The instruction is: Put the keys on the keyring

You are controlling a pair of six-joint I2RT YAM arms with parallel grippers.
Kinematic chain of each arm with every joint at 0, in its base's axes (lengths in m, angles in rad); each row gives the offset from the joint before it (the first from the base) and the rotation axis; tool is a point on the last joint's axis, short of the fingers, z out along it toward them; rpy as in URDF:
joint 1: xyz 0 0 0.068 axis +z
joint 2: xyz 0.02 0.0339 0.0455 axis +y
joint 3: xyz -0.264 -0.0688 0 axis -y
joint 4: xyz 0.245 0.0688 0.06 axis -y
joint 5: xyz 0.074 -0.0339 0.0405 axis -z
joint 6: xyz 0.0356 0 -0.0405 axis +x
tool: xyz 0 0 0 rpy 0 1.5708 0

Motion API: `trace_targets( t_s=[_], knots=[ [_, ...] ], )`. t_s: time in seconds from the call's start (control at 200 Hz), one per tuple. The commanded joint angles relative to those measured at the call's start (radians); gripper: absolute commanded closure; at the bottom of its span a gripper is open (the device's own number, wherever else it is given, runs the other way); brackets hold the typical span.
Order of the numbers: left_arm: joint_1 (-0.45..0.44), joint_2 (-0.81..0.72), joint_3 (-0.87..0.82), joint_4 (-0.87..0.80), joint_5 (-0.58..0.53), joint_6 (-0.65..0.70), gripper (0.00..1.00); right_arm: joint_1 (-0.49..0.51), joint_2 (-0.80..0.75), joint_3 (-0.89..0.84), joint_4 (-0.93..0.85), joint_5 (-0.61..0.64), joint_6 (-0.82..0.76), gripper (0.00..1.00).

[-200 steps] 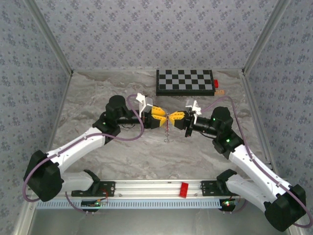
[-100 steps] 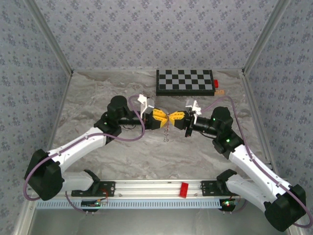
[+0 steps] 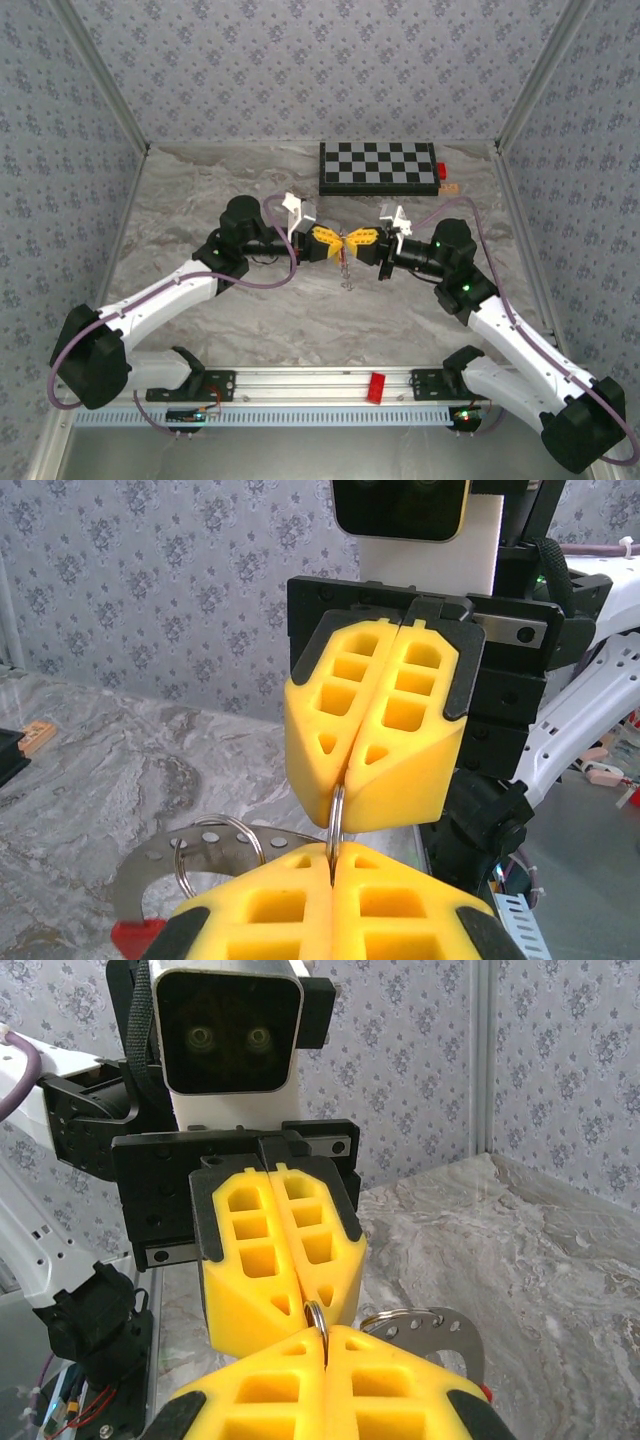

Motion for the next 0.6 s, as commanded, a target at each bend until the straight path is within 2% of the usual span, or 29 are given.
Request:
trace_targets(
  t_s=[0.0,0.025,0.105,0.205,0.33,0.485,0.595],
  knots=[
    [-0.011,0.005,0.046,0.032,0.032,0.014,1.0,0.006,-0.018,-0.014,0.002,0.007,-0.017,1.0],
    [-0.011,0.004,0.048,0.021,0.027,0.019,1.0,0.005,-0.022,-0.015,-0.006,0.016,-0.02,1.0],
    [-0.012,-0.002,0.065,-0.047,-0.006,0.057,1.0,0.001,-0.042,-0.019,-0.041,0.041,-0.035,0.84],
    [-0.012,-0.005,0.098,-0.171,-0.033,0.118,1.0,-0.005,-0.078,-0.014,-0.116,0.079,-0.072,0.82],
    [-0.023,-0.008,0.133,-0.327,-0.088,0.21,1.0,-0.009,-0.12,0.006,-0.215,0.153,-0.1,0.71],
    [-0.036,0.001,0.172,-0.496,-0.168,0.331,1.0,0.0,-0.094,0.089,-0.379,0.187,-0.125,0.72],
    [-0.04,0.013,0.201,-0.599,-0.205,0.401,1.0,0.009,-0.062,0.145,-0.472,0.164,-0.175,0.79]
  ],
)
